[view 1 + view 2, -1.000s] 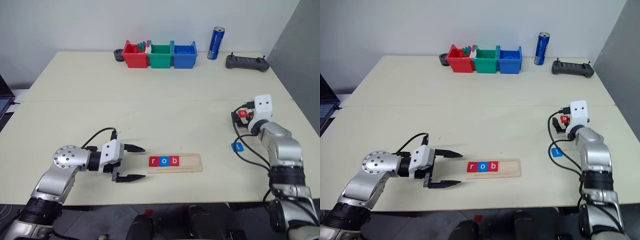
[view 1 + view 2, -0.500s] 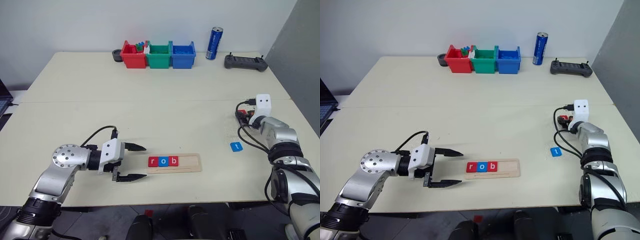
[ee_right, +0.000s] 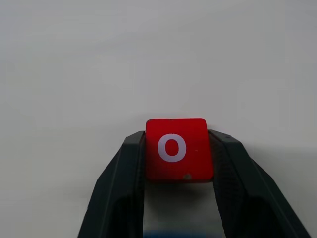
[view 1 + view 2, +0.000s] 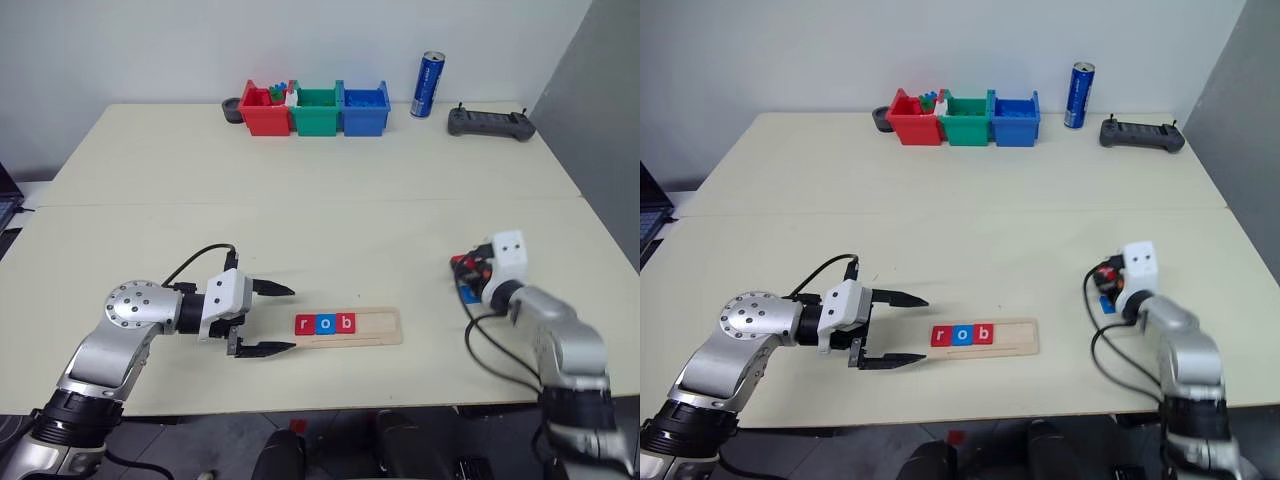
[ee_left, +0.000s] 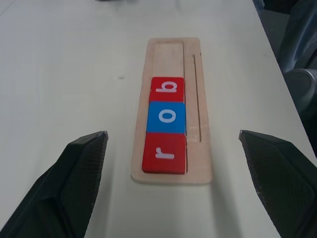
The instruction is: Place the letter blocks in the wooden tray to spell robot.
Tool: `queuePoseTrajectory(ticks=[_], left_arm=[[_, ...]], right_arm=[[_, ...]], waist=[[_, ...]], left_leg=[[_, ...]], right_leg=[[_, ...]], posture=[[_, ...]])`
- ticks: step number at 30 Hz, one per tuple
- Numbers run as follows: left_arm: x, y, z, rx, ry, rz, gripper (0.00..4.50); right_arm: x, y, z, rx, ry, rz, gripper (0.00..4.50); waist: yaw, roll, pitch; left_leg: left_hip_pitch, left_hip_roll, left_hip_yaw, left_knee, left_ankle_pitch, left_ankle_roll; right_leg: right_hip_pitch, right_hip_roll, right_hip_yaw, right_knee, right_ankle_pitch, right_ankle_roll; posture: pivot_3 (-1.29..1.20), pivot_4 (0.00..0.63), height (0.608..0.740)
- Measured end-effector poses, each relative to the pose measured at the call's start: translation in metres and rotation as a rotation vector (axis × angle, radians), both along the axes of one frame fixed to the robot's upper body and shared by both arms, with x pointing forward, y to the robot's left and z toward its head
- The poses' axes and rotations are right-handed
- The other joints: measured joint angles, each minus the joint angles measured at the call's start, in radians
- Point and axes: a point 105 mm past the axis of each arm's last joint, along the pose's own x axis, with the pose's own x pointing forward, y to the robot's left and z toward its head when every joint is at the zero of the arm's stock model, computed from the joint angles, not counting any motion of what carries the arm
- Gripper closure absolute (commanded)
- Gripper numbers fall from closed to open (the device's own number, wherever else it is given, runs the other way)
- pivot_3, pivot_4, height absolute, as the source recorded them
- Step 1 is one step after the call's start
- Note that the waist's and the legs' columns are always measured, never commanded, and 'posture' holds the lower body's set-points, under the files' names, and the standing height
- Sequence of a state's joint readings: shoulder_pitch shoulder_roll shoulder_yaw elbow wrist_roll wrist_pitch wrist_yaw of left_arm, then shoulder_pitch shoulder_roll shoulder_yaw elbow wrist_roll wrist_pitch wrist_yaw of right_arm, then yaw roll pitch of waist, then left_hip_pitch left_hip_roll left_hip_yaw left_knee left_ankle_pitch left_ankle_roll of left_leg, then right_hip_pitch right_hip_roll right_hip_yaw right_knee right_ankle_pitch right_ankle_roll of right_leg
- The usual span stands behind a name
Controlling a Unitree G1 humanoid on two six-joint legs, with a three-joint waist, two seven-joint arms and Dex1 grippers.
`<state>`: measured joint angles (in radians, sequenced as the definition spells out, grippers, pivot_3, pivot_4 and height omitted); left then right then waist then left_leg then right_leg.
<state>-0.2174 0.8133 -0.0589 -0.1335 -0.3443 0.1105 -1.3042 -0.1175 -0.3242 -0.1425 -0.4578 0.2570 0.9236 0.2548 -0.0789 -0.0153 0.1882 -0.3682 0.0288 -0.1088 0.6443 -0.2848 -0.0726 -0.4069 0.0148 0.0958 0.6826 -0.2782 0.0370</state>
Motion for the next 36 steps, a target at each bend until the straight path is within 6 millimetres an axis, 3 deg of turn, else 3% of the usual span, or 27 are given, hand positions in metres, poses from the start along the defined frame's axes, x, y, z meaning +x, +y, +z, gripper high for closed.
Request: queuePoseTrajectory(ticks=[5,10,15,24,29,33,36], left_arm=[[0.000,-0.002,0.000,0.007,0.012,-0.029,0.00],[0.001,-0.001,0.000,0.012,0.016,-0.045,0.00],[0.004,0.002,-0.003,0.017,0.018,-0.048,0.00],[0.001,0.007,-0.010,0.021,0.017,-0.059,0.00],[-0.001,0.008,-0.013,0.021,0.027,-0.053,0.00],[-0.001,0.007,-0.012,0.020,0.024,-0.048,0.00],[0.000,0.005,-0.011,0.018,0.022,-0.040,0.00]], right_arm=[[-0.042,0.031,-0.002,0.037,0.031,-0.021,3.04],[-0.055,0.036,-0.012,0.068,0.081,-0.096,3.04],[-0.055,0.039,-0.015,0.102,0.090,-0.158,3.04],[-0.053,0.042,-0.011,0.190,0.068,-0.200,0.04],[-0.041,0.027,0.016,0.145,-0.045,-0.201,0.04],[-0.034,0.041,0.048,0.067,-0.131,0.094,0.04],[-0.032,0.037,0.052,-0.059,-0.083,0.337,0.04]], waist=[[0.000,0.000,0.000],[-0.001,0.000,0.000],[-0.002,-0.001,-0.001],[-0.002,-0.002,-0.001],[-0.002,-0.002,-0.001],[-0.003,-0.002,-0.001],[-0.002,-0.002,-0.001]], left_leg=[[0.001,0.001,0.001,0.001,0.000,0.000],[0.001,0.001,0.001,0.000,0.000,0.000],[0.001,0.001,0.001,0.000,0.000,0.000],[0.001,0.001,0.001,0.000,0.000,0.000],[0.001,0.001,0.001,0.000,0.000,0.000],[0.001,0.001,0.002,0.000,0.000,0.000],[0.001,0.000,0.002,0.000,0.000,0.000]], right_leg=[[0.001,0.001,0.001,0.000,-0.002,0.005],[0.001,0.001,0.001,-0.001,-0.003,0.005],[0.001,0.001,0.001,-0.001,-0.003,0.005],[0.001,0.000,0.001,-0.001,-0.003,0.005],[0.001,0.001,0.001,-0.001,-0.003,0.005],[0.001,0.001,0.001,-0.002,-0.003,0.005],[0.001,0.000,0.001,-0.003,-0.003,0.005]], posture=[[0.00,0.150,0.740],[0.00,0.150,0.740],[0.00,0.150,0.740],[0.00,0.150,0.740],[0.00,0.150,0.740],[0.00,0.150,0.740],[0.00,0.150,0.740]])
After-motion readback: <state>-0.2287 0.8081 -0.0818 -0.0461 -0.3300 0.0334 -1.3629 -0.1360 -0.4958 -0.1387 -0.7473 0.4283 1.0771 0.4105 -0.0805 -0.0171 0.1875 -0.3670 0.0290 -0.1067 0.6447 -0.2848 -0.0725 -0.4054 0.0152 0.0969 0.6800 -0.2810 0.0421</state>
